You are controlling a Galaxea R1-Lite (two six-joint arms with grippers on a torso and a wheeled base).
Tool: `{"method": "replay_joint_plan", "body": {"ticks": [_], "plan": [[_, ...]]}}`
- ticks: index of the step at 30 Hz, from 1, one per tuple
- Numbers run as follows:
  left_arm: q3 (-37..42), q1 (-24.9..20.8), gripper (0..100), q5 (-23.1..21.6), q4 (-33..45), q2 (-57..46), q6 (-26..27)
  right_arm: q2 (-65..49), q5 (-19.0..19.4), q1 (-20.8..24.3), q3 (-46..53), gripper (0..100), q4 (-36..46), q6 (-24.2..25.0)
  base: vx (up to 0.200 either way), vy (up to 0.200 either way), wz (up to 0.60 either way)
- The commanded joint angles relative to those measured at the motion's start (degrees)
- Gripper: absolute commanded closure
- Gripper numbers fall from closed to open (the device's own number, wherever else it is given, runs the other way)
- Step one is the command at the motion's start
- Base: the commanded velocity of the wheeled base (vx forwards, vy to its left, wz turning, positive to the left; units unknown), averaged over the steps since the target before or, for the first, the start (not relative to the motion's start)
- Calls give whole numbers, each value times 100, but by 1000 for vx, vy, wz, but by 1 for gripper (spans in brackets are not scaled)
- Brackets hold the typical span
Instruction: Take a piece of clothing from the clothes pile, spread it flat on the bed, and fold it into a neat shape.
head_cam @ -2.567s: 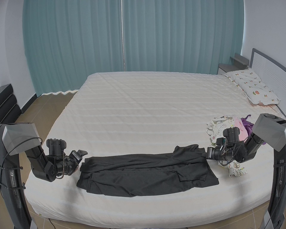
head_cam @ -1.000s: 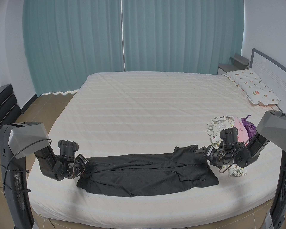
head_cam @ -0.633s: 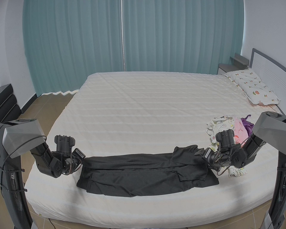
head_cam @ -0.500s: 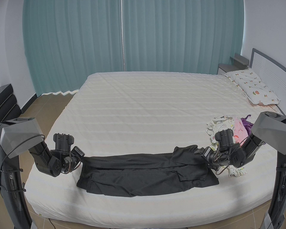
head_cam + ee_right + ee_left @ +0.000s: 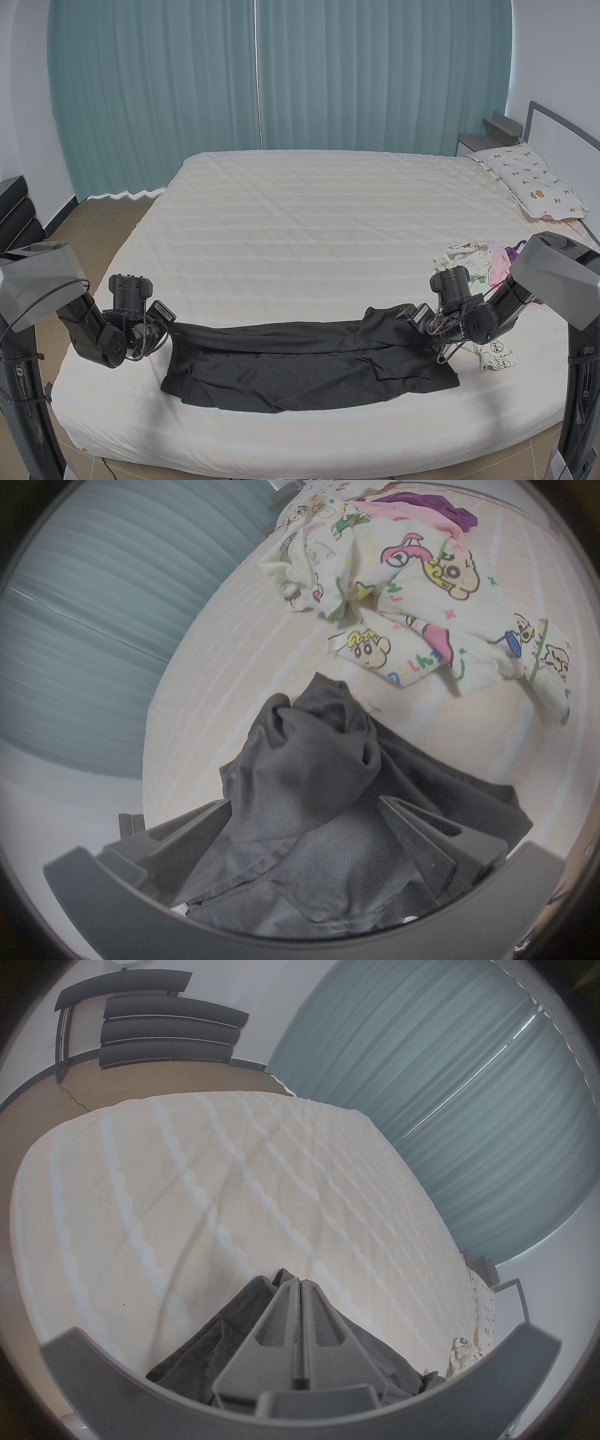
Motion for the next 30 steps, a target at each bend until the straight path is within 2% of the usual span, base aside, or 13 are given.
{"method": "replay_joint_plan", "body": {"ticks": [1, 11, 12, 14, 18, 30], "plan": [[-16, 7, 100, 2, 0, -4, -6, 21, -99, 61, 15, 0, 3, 13, 0, 0, 0], [-25, 34, 100, 2, 0, 5, -6, 373, -152, 131, -398, 0, 3, 31, 0, 0, 0], [-34, 43, 100, 2, 0, 5, -6, 417, -160, 131, -468, 100, 12, 31, 0, 0, 0], [-34, 34, 100, 2, 0, 5, -6, 452, -213, 149, -521, 100, 39, 22, 0, 0, 0], [-43, 43, 100, 2, 0, 14, -6, 557, -644, 219, -609, 100, 56, 4, 0, 0, 0], [-271, 43, 100, 37, 44, -21, 11, 100, -635, 35, -574, 100, -32, 57, 0, 0, 0]]}}
